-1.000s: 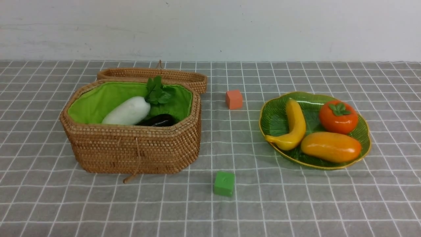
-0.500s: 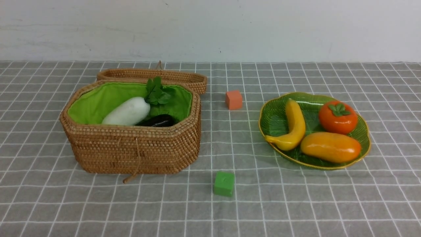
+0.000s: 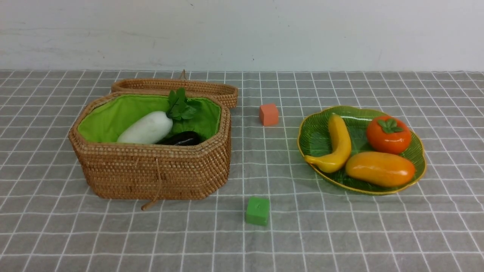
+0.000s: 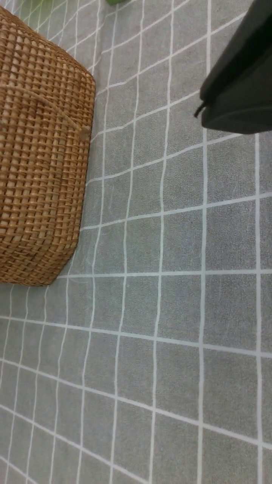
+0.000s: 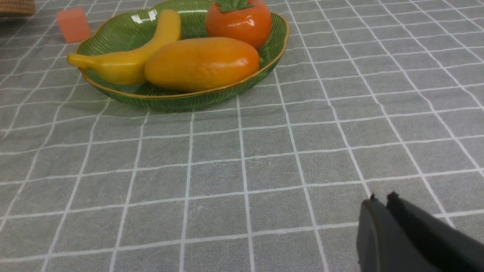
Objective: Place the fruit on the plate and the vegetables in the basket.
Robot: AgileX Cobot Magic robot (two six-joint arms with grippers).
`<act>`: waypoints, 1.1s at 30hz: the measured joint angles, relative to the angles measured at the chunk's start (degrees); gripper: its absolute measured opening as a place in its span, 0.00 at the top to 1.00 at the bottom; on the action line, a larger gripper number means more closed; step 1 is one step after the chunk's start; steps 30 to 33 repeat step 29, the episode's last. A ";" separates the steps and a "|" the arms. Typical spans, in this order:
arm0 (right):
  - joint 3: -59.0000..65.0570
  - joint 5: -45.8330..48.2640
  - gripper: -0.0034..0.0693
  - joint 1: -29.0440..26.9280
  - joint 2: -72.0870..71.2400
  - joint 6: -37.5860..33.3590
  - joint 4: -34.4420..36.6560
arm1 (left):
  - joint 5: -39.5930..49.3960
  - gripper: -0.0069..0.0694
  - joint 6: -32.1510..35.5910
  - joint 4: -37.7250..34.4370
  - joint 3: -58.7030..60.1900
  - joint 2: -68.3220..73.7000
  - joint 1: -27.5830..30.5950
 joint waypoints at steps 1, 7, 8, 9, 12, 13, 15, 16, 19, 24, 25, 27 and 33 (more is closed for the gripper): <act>0.00 0.00 0.90 0.00 0.00 0.00 0.00 | 0.00 0.93 0.00 0.00 0.00 0.00 0.00; 0.00 0.00 0.90 0.00 0.00 0.00 0.00 | 0.00 0.93 0.00 0.05 0.00 0.00 0.00; 0.00 0.00 0.90 0.00 0.00 0.00 0.00 | 0.00 0.93 0.00 0.05 0.00 0.00 0.00; 0.00 0.00 0.90 0.00 0.00 0.00 0.00 | 0.00 0.93 0.00 0.05 0.00 0.00 0.00; -0.05 0.00 0.89 0.00 0.00 0.00 0.00 | 0.00 0.92 0.00 0.05 0.00 0.00 0.00; -0.05 0.00 0.89 0.00 0.00 0.00 0.00 | 0.00 0.92 0.00 0.05 0.00 0.00 0.00; -0.05 0.00 0.88 0.00 0.00 0.00 0.00 | 0.00 0.92 0.00 0.05 0.00 0.00 0.00; -0.05 0.00 0.88 0.00 0.00 0.00 0.00 | 0.00 0.92 0.00 0.05 0.00 0.00 0.00; -0.05 0.00 0.88 0.00 0.00 0.00 0.00 | 0.00 0.92 0.00 0.05 0.00 0.00 0.00; -0.05 0.00 0.87 0.00 0.00 0.00 0.00 | 0.00 0.92 0.00 0.05 0.00 0.00 0.00; -0.05 0.00 0.87 0.00 0.00 0.00 0.00 | 0.00 0.92 0.00 0.05 0.00 0.00 0.00; -0.05 0.00 0.86 0.00 0.00 0.00 0.00 | 0.00 0.92 0.00 0.05 0.00 0.00 0.00; -0.05 0.00 0.86 0.00 0.00 0.00 0.00 | 0.00 0.91 0.00 0.05 0.00 0.00 0.00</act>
